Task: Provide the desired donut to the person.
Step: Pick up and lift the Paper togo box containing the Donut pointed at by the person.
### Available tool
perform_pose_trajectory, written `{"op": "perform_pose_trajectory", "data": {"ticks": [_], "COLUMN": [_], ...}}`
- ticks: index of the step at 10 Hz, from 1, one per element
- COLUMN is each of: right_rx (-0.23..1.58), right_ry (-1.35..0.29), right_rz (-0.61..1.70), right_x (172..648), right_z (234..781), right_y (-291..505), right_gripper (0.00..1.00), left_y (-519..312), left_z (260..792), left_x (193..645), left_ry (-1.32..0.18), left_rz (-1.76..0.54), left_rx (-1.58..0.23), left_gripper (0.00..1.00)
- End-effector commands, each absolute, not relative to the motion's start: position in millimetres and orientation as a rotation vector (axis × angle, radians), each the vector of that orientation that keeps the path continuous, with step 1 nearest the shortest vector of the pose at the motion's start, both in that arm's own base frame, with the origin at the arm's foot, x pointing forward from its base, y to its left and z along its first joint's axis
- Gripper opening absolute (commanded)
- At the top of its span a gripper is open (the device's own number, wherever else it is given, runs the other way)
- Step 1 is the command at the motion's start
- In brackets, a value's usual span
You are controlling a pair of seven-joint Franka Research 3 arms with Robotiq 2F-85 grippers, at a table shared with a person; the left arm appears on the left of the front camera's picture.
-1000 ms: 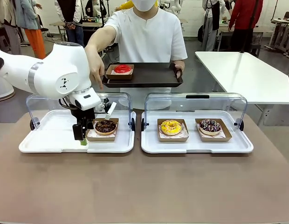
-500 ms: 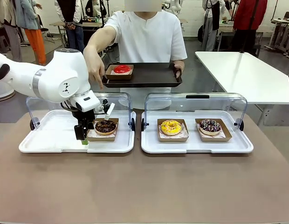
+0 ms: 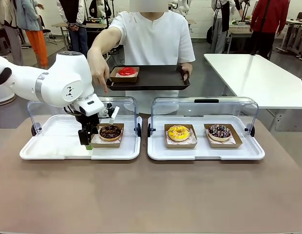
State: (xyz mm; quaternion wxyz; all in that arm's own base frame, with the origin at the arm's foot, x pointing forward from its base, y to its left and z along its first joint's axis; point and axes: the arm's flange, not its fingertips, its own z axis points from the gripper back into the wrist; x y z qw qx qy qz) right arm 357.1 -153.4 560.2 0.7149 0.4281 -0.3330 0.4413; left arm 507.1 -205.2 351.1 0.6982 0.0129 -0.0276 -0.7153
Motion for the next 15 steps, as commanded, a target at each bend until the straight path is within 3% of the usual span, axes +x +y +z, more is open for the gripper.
{"op": "perform_pose_trajectory", "data": {"ticks": [1, 11, 12, 13, 15], "right_rx": [0.959, 0.959, 0.959, 0.959, 0.959], "right_ry": [-0.754, -0.754, -0.754, -0.754, -0.754], "right_rz": [0.981, 0.981, 0.981, 0.981, 0.981], "right_x": [357.6, 357.6, 357.6, 357.6, 357.6], "right_z": [559.9, 559.9, 559.9, 559.9, 559.9], "right_y": [-153.2, -153.2, -153.2, -153.2, -153.2], "right_gripper": [1.0, 1.0, 1.0, 1.0, 1.0], "left_y": [-203.5, -201.9, -202.0, -201.8, -201.5], "left_z": [345.9, 326.2, 326.0, 325.9, 326.4], "left_x": [515.4, 530.1, 530.2, 530.1, 529.9], "left_ry": [-0.076, -0.069, -0.073, -0.074, -0.073], "left_rz": [-1.611, -1.564, -1.568, -1.573, -1.576], "left_rx": [0.026, 0.019, 0.016, 0.014, 0.005], "left_gripper": [1.0, 1.0, 0.79, 0.46, 0.0]}}
